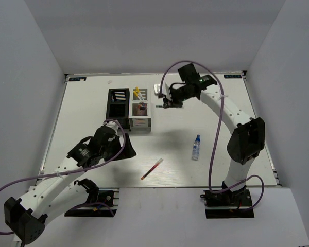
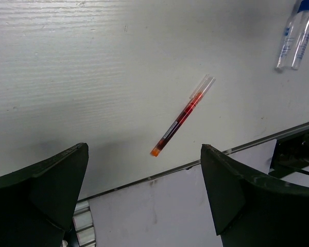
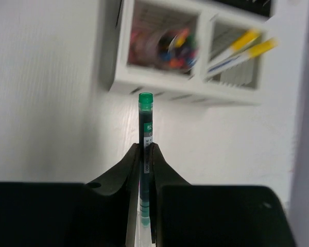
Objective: Sort the stationery into containers
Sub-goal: Pick up the pen from the center of the board, then place the pen in the storage box.
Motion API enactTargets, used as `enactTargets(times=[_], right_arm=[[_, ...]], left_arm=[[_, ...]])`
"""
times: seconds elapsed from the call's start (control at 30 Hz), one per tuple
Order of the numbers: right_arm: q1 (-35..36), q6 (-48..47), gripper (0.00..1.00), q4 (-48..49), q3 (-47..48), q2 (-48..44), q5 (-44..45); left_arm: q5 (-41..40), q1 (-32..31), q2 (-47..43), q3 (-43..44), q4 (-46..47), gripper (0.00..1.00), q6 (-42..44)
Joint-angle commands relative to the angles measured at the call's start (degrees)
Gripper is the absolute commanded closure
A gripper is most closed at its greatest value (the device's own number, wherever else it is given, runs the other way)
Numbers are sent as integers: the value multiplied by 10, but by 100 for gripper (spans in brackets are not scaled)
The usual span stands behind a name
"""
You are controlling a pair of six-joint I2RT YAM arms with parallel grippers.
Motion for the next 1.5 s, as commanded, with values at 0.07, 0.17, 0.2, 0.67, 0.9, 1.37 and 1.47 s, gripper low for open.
enactTargets(times=[0.07,0.17,0.2,0.67,0.9,1.37,1.47], right_arm=[[9,53,100,-53,131,13,-129],[19,168,100,61,181,54,-159],[23,188,100,117,208,63,-164],[95,655,100,787,299,262,-199],[102,692,100,854,318,338,-151],[99,673,86,892,351,433,-112],[97,670,57,890,348,431,-107]], left_arm=[[20,-2,-20,-10,9,0,-5],[27,-2,-5,-15,15,0,-5],[27,-2,0,-15,15,0,-5],[33,-2,-33,-20,-10,0,-36],[33,-2,-38,-9,-34,0,-53],[22,-2,-27,47,-87,0,-69],[29,-2,-22,47,-63,0,-69]])
